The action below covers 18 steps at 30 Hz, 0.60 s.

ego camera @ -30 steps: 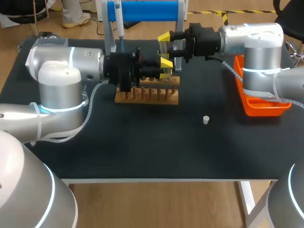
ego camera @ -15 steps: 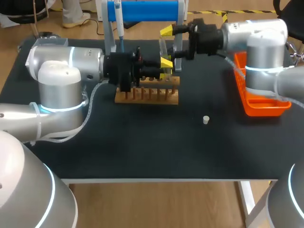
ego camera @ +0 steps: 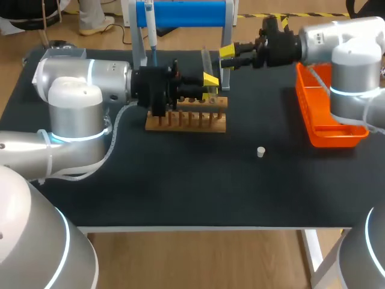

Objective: Invert the test tube, pick up the pipette, mount the tip to pipette, aspirate from beaker and dispense into the tube, eject the tip, return the pipette, and cap with the stopper.

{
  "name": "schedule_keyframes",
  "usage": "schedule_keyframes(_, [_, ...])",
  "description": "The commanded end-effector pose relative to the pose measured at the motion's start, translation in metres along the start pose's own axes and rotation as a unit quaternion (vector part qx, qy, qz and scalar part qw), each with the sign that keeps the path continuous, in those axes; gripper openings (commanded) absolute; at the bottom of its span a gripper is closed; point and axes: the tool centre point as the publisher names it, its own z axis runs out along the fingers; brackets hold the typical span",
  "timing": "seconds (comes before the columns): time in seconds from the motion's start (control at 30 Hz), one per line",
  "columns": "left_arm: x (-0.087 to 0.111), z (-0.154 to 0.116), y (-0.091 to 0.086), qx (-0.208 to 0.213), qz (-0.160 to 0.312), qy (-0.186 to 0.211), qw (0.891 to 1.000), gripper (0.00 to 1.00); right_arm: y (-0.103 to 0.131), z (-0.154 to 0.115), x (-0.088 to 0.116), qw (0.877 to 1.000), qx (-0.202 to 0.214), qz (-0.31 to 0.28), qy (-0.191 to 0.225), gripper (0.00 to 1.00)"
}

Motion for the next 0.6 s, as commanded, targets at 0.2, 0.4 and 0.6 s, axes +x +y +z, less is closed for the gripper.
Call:
schedule_keyframes(0.2, [0.0,0.001,0.0,0.0,0.001,-0.001,1.0,0.0,-0.019,-0.003,-0.002,0.902,0.033,-0.398,-0.167,1.0])
schedule_keyframes(0.4, [0.0,0.001,0.0,0.0,0.001,-0.001,1.0,0.0,-0.049,-0.008,-0.011,0.849,0.043,-0.483,-0.212,1.0])
schedule_keyframes(0.6, [0.0,0.001,0.0,0.0,0.001,-0.001,1.0,0.0,-0.067,-0.015,-0.018,0.804,0.052,-0.535,-0.255,1.0])
